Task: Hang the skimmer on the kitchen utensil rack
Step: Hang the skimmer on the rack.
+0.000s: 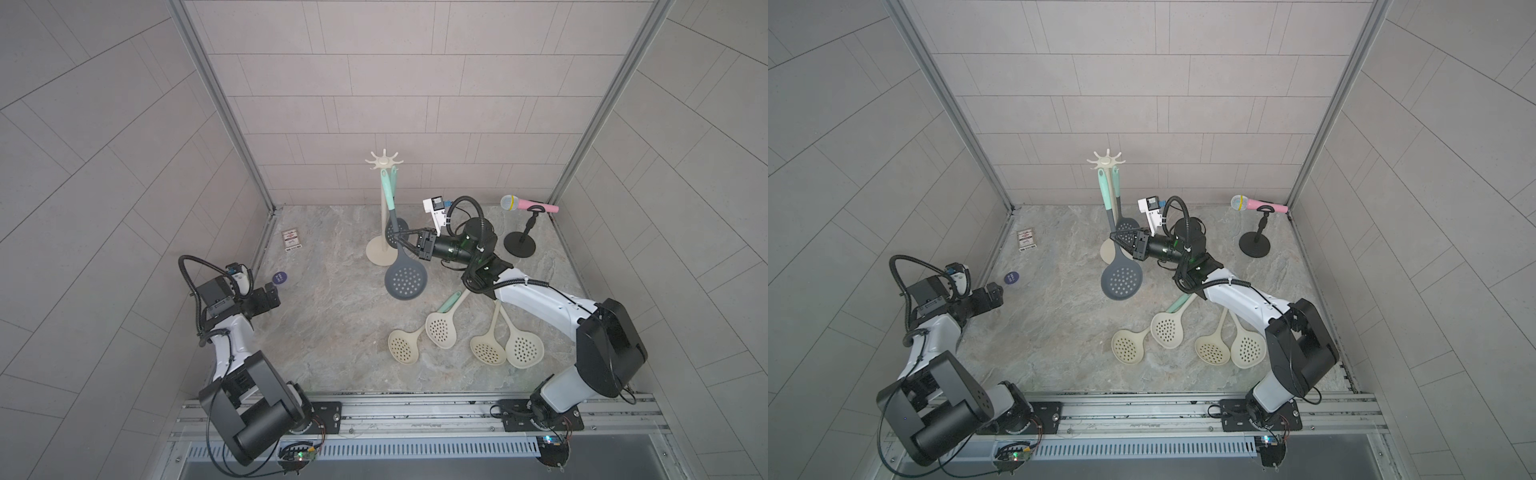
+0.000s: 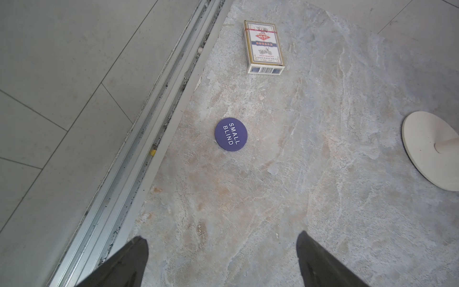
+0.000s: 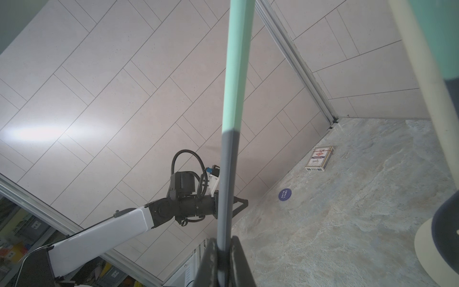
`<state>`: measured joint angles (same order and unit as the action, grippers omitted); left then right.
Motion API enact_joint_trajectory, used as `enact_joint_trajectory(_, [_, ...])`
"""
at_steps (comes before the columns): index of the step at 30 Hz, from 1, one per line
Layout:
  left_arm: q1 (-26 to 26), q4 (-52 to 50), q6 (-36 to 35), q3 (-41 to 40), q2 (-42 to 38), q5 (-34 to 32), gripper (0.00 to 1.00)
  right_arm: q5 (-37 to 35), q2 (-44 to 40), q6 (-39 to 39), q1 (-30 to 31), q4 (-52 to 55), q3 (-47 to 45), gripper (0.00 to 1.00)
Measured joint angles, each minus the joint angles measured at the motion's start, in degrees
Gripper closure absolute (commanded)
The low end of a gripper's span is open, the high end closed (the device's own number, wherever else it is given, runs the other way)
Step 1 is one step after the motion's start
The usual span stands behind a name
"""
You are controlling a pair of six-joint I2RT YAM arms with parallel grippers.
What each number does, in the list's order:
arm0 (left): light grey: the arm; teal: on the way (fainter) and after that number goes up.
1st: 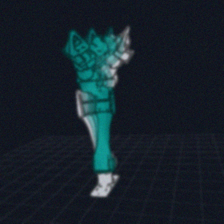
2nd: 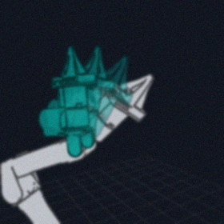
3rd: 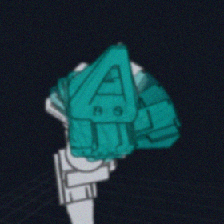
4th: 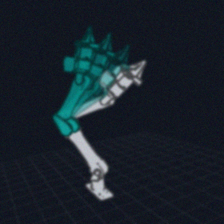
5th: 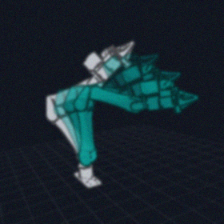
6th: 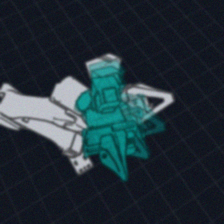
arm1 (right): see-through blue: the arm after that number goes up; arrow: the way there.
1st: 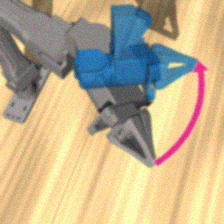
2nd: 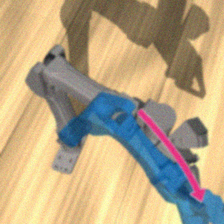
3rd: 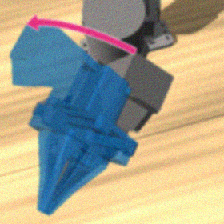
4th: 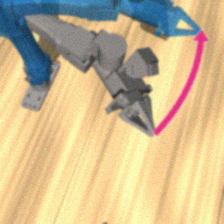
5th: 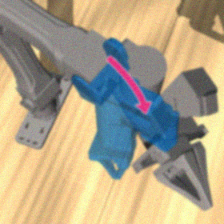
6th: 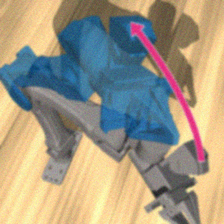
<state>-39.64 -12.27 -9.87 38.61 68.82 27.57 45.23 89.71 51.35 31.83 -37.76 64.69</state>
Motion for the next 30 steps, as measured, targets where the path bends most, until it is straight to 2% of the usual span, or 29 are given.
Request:
enact_joint_trajectory(11, [0.3,0.0,0.0,-0.2,0.0,0.0,0.0,0.3,4.9,4.5,-1.1,-4.6,1.6,1.0])
enact_joint_trajectory(30, [0.3,0.1,0.0,-0.7,-0.2,0.3,0.0,0.5,9.3,6.7,-1.1,-13.1,-0.5,1.0])
